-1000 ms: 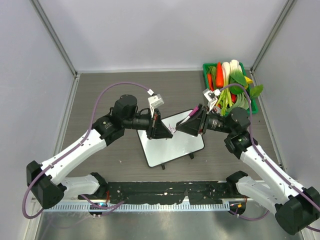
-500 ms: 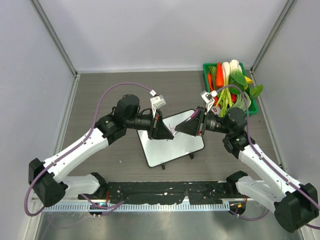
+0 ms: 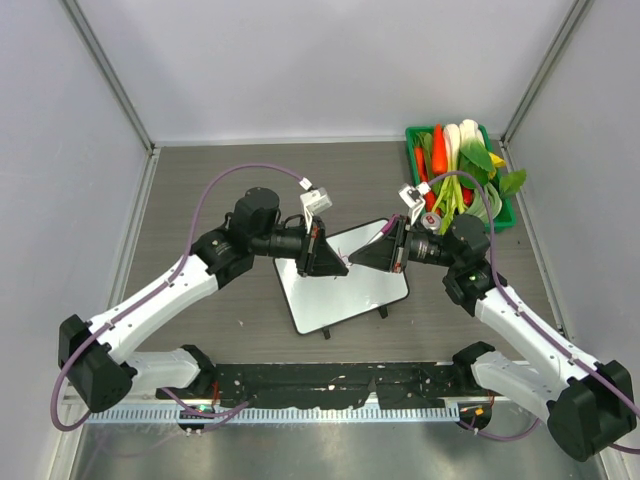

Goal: Write a sentence on the whiteboard

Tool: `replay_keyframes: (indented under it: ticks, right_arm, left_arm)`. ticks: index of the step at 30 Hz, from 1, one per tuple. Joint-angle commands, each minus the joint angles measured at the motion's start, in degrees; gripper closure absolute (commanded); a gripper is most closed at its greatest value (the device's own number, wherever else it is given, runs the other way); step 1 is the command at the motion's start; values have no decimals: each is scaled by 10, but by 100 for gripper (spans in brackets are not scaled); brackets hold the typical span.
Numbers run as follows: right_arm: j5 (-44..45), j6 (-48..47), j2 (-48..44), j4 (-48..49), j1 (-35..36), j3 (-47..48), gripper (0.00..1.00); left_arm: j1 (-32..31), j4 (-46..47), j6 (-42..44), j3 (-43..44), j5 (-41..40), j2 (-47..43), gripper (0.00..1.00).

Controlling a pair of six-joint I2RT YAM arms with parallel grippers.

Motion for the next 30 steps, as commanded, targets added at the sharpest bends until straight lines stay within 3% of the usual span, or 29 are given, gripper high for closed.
replay_keyframes:
  ticks: [1,4,6,8,11,16,20,22,26,30]
  right_arm:
    - [4,-9,-4,6,2,3,99]
    - [7,-10,-3,8,1,3,99]
    - [15,-16,-6,3,1,4,99]
    - [24,-26,-8,-12,1,8,99]
    - [68,-79,-20,-93,1,21,98]
    - [166,-141,-54,-193,0,38,99]
    - [229,-161,-73,-228,1,30,99]
    - [245,-162,-74,-233,0,26,99]
    - [265,-161,-75,-236,-4,18,99]
    - [265,-162,-80,-254,-7,13,98]
  left_arm:
    - [1,36,-6,4,4,-3,100]
    - [1,36,-5,-2,0,-6,98]
    - [0,35,-6,-7,-7,-9,72]
    - [3,30,-9,-14,-28,-17,38]
    - [15,6,-12,-30,-107,-40,19]
    - [51,-109,-39,-46,-332,-107,9]
    - [65,-198,-83,-75,-521,-178,6]
    - [66,-227,-105,-96,-569,-207,5]
    - [79,-233,-147,-156,-581,-258,2]
    - [104,-184,-169,-213,-504,-288,0]
